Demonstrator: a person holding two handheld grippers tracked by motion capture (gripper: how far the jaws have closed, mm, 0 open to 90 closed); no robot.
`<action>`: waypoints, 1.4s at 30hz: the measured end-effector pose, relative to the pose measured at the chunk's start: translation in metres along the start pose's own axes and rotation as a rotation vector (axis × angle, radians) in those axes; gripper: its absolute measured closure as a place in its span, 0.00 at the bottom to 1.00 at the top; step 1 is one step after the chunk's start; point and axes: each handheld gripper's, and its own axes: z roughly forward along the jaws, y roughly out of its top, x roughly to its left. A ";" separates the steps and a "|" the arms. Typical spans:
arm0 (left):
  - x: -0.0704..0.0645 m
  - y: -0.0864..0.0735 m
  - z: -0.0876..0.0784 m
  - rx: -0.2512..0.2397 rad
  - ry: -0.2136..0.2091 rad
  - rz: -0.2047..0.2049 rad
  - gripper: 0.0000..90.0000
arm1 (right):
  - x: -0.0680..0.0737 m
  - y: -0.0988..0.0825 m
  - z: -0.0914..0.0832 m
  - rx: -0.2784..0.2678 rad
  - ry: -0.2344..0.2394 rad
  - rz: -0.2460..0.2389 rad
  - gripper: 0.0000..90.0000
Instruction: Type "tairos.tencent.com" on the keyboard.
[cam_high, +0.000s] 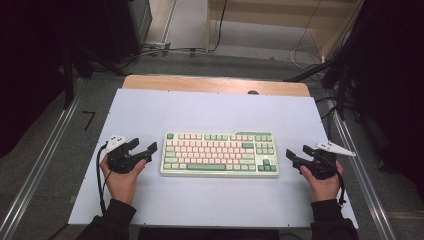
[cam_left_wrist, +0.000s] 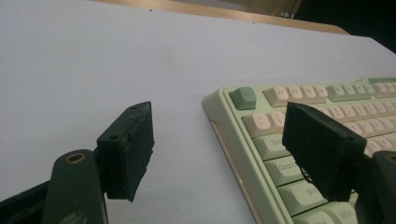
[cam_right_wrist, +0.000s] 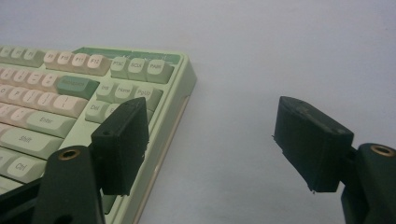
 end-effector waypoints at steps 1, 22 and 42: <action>-0.001 0.000 0.000 -0.003 -0.004 -0.003 0.28 | 0.001 0.000 0.000 -0.001 0.005 0.002 0.28; -0.013 0.003 0.002 -0.016 -0.056 -0.013 0.29 | 0.034 0.007 0.014 0.000 0.114 -0.041 0.28; -0.023 0.004 0.011 -0.004 -0.088 -0.019 0.29 | 0.054 0.016 0.022 -0.013 0.154 -0.075 0.33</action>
